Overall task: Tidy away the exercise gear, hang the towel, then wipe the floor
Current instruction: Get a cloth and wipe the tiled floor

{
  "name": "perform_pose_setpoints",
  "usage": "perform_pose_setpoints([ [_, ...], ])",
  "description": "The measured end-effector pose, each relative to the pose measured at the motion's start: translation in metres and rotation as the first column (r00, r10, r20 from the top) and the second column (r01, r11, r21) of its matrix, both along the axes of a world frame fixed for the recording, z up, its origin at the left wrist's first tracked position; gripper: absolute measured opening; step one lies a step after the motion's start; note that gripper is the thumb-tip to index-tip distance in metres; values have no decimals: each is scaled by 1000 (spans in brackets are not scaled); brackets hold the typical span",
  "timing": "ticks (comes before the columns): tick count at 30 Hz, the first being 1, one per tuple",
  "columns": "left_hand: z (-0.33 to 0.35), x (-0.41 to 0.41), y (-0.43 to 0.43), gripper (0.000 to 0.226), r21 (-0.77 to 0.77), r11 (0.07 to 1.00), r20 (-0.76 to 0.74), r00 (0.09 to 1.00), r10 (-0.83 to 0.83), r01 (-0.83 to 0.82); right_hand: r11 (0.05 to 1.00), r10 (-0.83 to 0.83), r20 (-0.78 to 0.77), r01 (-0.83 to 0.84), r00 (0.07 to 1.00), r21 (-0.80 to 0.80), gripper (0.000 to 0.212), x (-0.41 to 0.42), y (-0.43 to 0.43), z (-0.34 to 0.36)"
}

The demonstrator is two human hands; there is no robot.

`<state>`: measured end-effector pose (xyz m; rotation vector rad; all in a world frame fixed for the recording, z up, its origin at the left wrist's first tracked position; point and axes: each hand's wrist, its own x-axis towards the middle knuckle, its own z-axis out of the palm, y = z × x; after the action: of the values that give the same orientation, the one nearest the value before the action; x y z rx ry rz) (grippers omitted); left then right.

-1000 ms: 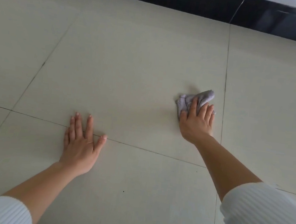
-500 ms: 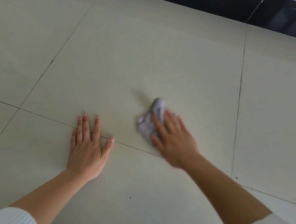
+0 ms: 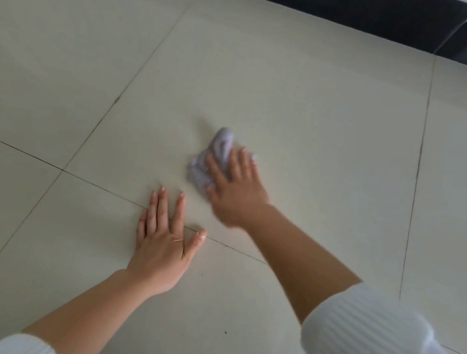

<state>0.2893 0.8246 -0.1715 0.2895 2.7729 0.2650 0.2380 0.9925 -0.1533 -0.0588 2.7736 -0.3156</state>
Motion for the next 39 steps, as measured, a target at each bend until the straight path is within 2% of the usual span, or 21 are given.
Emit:
perform_pose_setpoints([
  [3,1,0,-1,95,-19,1000,26,1000,-6,6,972,235,-5,-234,972,27,57,6,-10,-1],
  [5,3,-1,-1,94,-17,1000,39,999,-8,9,969,234,-14,-232,972,80,58,3,10,2],
  [7,4,-1,-1,93,-25,1000,51,999,-17,19,994,61,-5,-61,998,86,59,1,40,3],
  [9,4,-2,-1,93,-19,999,68,997,-25,26,982,-171,28,168,985,88,60,7,75,4],
  [13,4,-3,-1,93,-24,999,75,997,-32,33,821,-560,25,550,828,156,63,28,128,6],
  [15,4,-2,0,93,-18,999,71,997,-31,32,758,-649,45,639,760,130,63,32,127,7],
  [17,4,-2,-1,93,-4,1000,66,997,-30,31,827,-561,72,554,825,94,60,38,107,6],
  [19,4,-2,-2,92,15,1000,57,998,-24,23,938,-345,73,341,936,61,60,52,73,3],
  [21,4,-1,-1,92,23,1000,35,999,-16,15,992,-117,15,116,993,43,68,76,38,0],
  [23,5,1,-1,90,41,999,5,1000,-2,2,1000,7,-59,-6,998,17,61,101,12,-2],
  [25,6,2,-2,88,76,997,-29,999,19,-17,993,117,-49,-117,992,2,58,121,3,-3],
  [29,8,-11,-1,81,59,996,-103,993,-62,68,963,269,-86,-266,959,50,58,144,37,-5],
  [31,8,-26,9,81,38,992,-144,983,-116,122,984,150,-35,-146,988,98,59,146,67,-3],
  [33,8,-43,24,85,26,986,-133,978,-161,166,986,-52,-52,60,997,156,63,149,103,-4],
  [36,6,-76,49,83,16,973,-142,964,-225,230,917,-354,-17,351,935,189,64,146,152,-2],
  [39,3,-115,71,80,35,976,-167,964,-205,213,844,-513,1,504,859,184,64,121,186,-1],
])
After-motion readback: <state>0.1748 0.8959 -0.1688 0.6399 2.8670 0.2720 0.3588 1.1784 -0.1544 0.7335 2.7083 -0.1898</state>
